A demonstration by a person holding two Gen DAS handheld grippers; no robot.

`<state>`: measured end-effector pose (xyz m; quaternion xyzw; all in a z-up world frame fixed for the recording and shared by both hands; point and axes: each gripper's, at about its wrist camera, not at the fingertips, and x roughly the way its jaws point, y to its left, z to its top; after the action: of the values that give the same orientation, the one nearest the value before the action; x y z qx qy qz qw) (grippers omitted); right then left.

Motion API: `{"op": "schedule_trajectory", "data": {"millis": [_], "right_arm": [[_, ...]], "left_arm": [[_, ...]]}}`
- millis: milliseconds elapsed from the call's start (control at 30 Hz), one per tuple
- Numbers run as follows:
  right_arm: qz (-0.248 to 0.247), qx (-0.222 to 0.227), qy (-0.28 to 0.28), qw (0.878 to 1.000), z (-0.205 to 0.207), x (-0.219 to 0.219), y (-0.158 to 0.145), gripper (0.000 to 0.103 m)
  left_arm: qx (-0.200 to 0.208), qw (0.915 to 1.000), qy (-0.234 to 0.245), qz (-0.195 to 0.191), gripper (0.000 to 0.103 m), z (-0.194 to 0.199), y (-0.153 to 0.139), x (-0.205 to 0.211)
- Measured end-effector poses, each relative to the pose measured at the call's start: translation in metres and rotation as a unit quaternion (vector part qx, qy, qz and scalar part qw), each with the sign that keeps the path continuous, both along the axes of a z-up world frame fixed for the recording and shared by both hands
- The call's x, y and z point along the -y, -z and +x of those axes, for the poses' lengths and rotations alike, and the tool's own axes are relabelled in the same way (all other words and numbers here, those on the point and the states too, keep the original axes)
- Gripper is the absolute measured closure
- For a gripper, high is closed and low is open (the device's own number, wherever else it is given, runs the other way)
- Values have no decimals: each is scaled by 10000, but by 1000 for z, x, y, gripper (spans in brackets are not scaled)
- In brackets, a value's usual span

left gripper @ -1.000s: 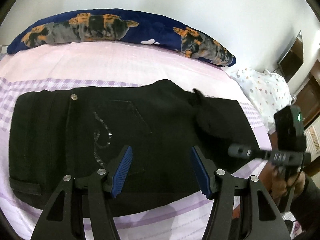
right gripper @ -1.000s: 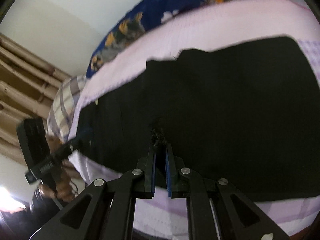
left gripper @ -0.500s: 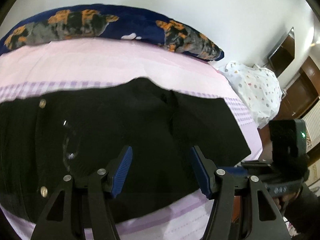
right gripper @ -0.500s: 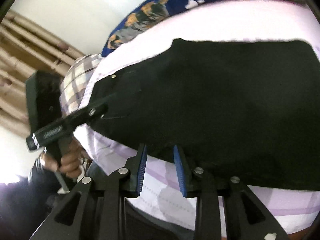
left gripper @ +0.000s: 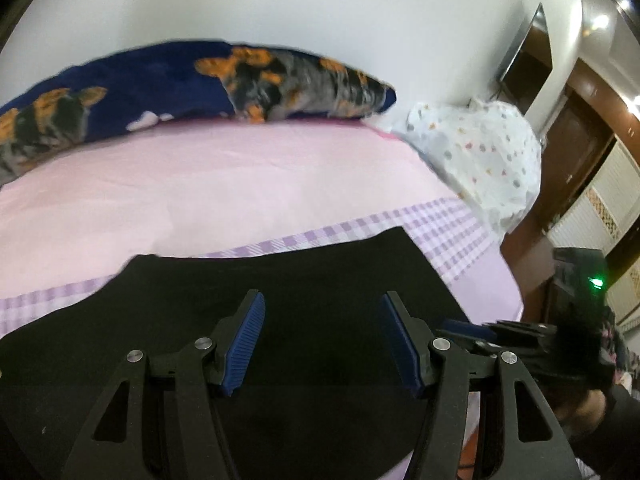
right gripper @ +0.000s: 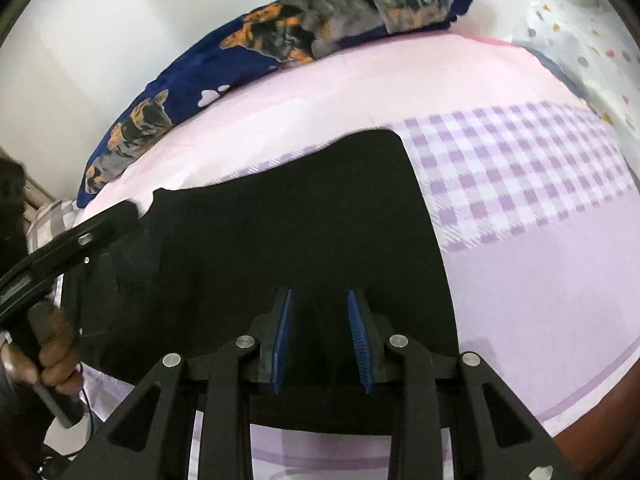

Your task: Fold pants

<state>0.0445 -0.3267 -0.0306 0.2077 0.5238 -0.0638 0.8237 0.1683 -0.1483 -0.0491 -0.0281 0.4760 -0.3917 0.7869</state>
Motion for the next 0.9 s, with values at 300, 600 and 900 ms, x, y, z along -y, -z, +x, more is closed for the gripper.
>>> {"op": "schedule_trajectory", "data": {"millis": [300,600,900], "right_arm": [[272,7,123,9996,-10,11,8,77],[404,17,-188,9990,-25,-12,10,69],[411,24,-650,9970,-10,-42,7,69]], "left_arm": [[-307,9971,368,596,55,-25,50,-2],[-309,9969,353,639,55,-64,48,-40],[-366,9981,-164,472,54,-66,32,-76]]}}
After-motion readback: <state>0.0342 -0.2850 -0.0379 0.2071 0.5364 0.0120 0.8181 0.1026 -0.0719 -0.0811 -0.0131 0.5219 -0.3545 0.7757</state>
